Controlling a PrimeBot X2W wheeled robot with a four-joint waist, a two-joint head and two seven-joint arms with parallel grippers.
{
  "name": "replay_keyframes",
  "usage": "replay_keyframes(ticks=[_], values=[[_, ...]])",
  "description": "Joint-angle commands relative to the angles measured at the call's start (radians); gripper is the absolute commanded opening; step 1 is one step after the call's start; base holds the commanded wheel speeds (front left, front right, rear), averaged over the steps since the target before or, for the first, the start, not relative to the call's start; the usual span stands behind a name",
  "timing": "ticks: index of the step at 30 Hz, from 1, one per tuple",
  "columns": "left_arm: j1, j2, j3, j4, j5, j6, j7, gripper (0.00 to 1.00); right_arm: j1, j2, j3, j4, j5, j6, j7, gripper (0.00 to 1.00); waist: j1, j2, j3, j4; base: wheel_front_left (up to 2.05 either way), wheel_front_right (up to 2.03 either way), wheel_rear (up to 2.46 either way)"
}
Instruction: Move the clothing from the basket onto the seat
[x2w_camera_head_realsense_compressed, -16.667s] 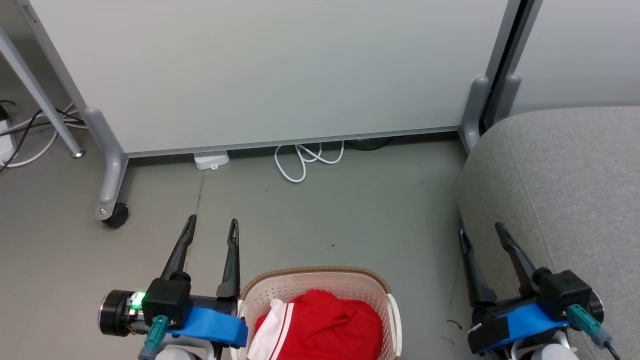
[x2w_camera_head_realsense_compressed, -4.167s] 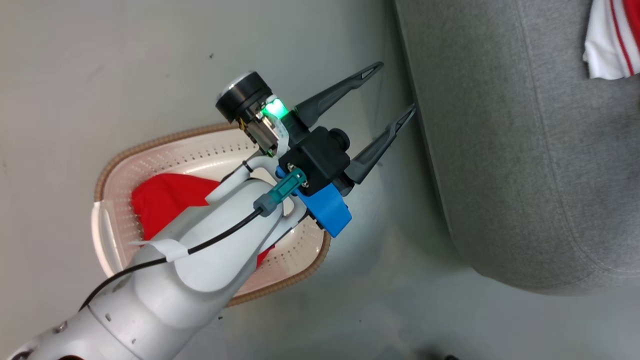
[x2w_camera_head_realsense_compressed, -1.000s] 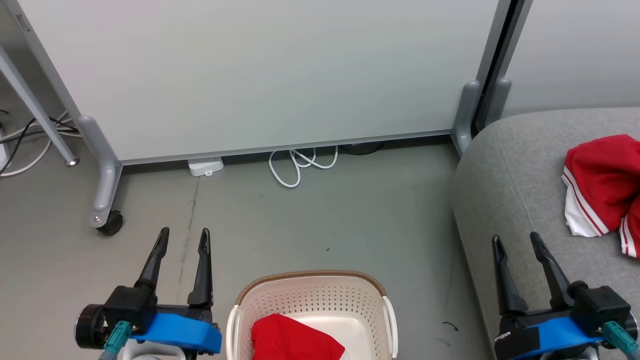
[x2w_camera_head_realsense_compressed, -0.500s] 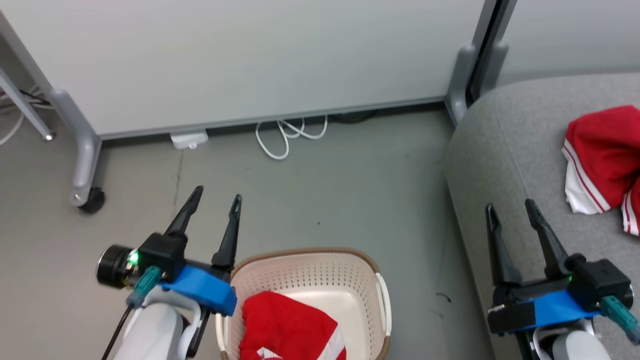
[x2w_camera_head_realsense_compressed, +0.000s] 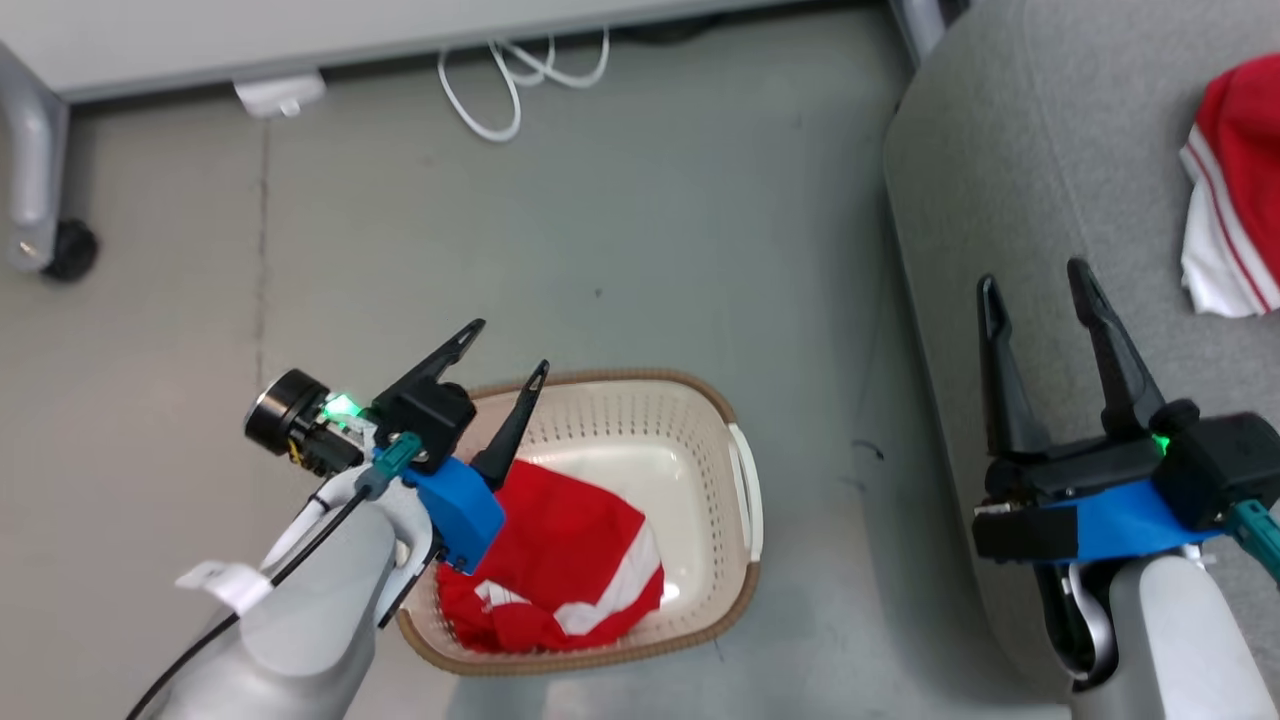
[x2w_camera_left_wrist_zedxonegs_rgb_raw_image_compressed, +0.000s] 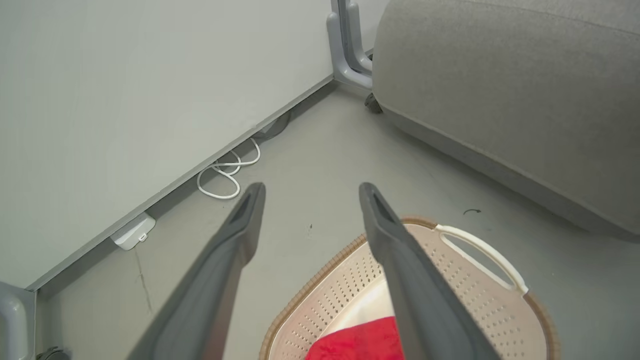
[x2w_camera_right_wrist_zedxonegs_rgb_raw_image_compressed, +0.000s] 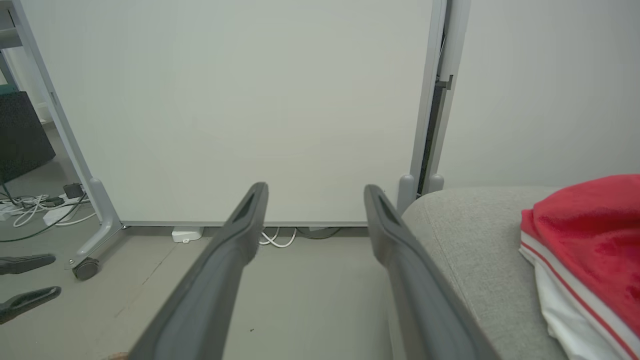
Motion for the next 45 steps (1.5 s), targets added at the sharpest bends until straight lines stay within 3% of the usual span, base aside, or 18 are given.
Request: replay_keyframes(ticks=[1,15,20,27,32,45], values=[[-0.034,0.008,-0.019,0.014,-0.009,-0.001,-0.003,1.00,-0.020,0.001,0.002,-0.006,-0.009,0.000,-0.003,1.00,-0.0003,0.0000,0.071,-0.020,0.00,0.00,0.00],[-0.271,0.015,-0.479,0.295,-0.092,-0.001,0.045,1.00,-0.123,0.000,0.010,-0.052,-0.029,0.000,-0.003,1.00,-0.0003,0.0000,0.286,-0.057,0.00,0.00,0.00],[-0.332,0.013,-0.587,0.351,-0.127,-0.001,0.078,1.00,-0.155,0.001,0.021,-0.069,-0.029,0.000,-0.003,1.00,-0.0003,0.0000,0.355,-0.068,0.00,0.00,0.00],[-0.369,0.004,-0.621,0.397,-0.086,-0.001,0.225,1.00,-0.199,0.001,0.029,-0.090,-0.026,0.000,-0.003,1.00,-0.0003,0.0000,0.444,-0.085,0.00,0.00,0.00],[-0.370,0.009,-0.622,0.415,0.009,-0.001,0.324,1.00,-0.221,0.001,0.038,-0.100,-0.025,0.000,-0.003,1.00,-0.0003,0.0000,0.495,-0.101,0.00,0.00,0.00],[-0.432,0.022,-0.622,0.487,0.147,-0.001,0.461,1.00,-0.243,0.001,0.045,-0.177,-0.040,0.000,-0.003,1.00,-0.0003,0.0000,0.627,-0.145,0.00,0.00,0.00]])
